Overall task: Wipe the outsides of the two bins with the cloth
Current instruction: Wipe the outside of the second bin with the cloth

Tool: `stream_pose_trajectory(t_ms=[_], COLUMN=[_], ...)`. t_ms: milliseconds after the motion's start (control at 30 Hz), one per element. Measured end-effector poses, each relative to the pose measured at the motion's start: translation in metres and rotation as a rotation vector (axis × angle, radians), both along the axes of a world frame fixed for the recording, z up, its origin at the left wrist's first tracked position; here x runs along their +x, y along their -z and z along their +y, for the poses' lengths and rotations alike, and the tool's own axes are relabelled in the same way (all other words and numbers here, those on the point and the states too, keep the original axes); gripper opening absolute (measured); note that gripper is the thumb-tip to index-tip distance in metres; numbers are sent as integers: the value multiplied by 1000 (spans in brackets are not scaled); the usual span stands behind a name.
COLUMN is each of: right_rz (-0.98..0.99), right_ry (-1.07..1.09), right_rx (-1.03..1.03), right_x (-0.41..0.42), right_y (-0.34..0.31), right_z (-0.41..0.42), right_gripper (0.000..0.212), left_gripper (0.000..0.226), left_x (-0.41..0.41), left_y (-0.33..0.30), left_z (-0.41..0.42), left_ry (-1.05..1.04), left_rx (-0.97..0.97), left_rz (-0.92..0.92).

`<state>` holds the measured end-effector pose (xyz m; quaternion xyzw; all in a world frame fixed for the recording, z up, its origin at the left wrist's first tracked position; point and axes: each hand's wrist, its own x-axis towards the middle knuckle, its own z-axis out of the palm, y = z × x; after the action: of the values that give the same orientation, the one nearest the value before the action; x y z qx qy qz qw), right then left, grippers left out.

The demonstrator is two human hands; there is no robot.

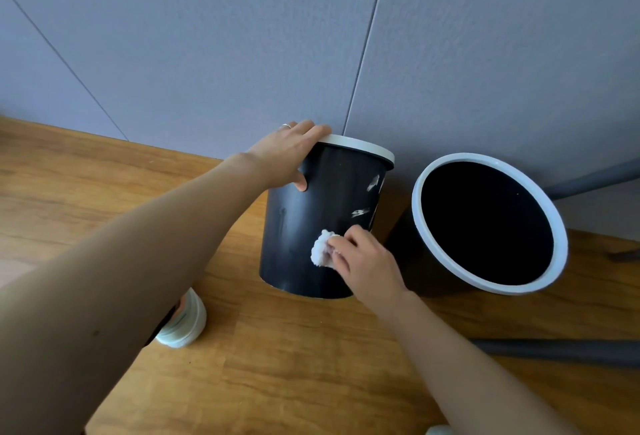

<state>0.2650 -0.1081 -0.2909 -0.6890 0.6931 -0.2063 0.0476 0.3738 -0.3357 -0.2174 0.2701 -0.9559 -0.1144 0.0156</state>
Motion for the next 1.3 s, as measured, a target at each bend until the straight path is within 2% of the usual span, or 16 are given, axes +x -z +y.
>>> stream_pose_trajectory(t_ms=[133, 200, 267, 400, 667, 800, 1067, 1200, 1300], right_rz=[120, 98, 56, -44, -91, -163, -227, -214, -282], right_ry=[-238, -298, -303, -182, -102, -69, 135, 191, 190], right_rx=[124, 198, 174, 137, 131, 122, 60, 12, -9], right_x=[6, 8, 7, -5, -13, -16, -7, 8, 18], right_y=[4, 10, 14, 15, 17, 20, 32, 40, 45], right_z=[14, 25, 29, 32, 31, 32, 30, 35, 39], right_gripper=[4, 7, 6, 10, 15, 16, 25, 32, 40], left_gripper=[99, 100, 104, 110, 94, 109, 98, 96, 94], left_x=[-1, -1, -2, -2, -8, -17, -6, -2, -3], left_y=[0, 0, -2, -4, -2, 2, 1, 1, 0], left_z=[0, 0, 0, -1, 3, 9, 3, 0, 1], left_ry=[-1, 3, 12, 19, -76, -91, -202, -176, -150], left_rx=[-1, 6, 12, 36, 90, 115, 233, 260, 231], left_rz=[1, -4, -14, -47, -18, -8, 47, 67, 59])
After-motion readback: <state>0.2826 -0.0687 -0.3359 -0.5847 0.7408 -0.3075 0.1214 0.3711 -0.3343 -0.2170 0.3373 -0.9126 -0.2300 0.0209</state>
